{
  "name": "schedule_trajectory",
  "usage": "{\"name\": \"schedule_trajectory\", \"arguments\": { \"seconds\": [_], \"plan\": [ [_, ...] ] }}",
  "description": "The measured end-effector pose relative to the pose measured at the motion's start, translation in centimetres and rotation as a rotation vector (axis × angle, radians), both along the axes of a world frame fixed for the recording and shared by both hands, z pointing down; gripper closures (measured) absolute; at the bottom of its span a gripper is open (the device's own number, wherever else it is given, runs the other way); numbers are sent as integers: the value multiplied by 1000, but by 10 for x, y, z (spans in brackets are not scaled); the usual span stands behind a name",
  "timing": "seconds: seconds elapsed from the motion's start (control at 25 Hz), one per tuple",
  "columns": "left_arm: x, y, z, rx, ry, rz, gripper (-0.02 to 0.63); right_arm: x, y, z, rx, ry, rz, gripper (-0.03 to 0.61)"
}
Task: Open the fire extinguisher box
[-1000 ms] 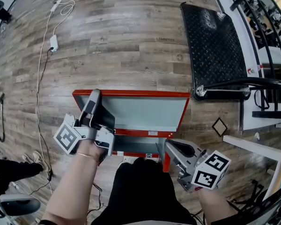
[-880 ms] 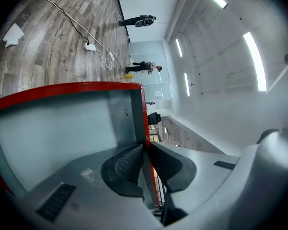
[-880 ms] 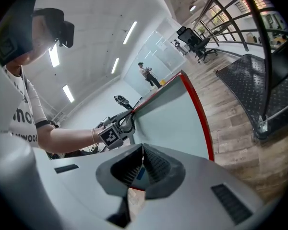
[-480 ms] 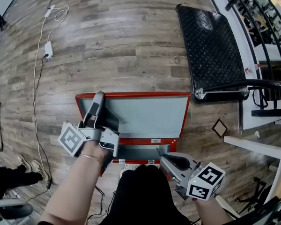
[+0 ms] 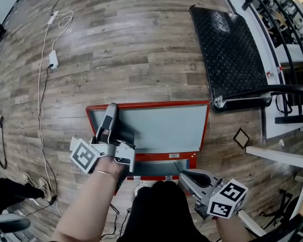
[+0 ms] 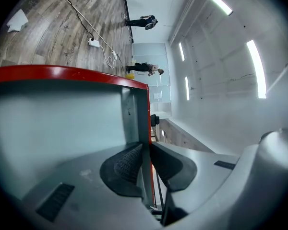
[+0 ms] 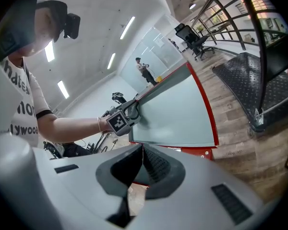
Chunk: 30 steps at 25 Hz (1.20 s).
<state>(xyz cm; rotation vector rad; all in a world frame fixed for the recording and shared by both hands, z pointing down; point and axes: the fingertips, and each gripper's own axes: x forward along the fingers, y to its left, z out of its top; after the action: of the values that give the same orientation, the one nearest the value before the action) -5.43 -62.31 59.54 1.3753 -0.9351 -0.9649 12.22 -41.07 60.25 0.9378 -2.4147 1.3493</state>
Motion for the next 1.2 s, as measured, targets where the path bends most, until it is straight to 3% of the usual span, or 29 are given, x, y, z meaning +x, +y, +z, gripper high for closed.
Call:
{"name": "schedule_trajectory", "arguments": {
  "seconds": [0.44,0.64,0.84,1.2],
  "plan": [
    [-4,7,-7,116,23,-5,563,-5,17,2,-11,-4,17,568],
    [-9,8,-10,100,47,-46,563,-5,22,-4,3,-10,27,568],
    [-18,14,-11,75,8,-77,563,-5,28,-13,20,-13,37,568],
    [-25,27,-18,64,15,-95,563,-2,44,-17,28,-1,44,568]
  ]
}}
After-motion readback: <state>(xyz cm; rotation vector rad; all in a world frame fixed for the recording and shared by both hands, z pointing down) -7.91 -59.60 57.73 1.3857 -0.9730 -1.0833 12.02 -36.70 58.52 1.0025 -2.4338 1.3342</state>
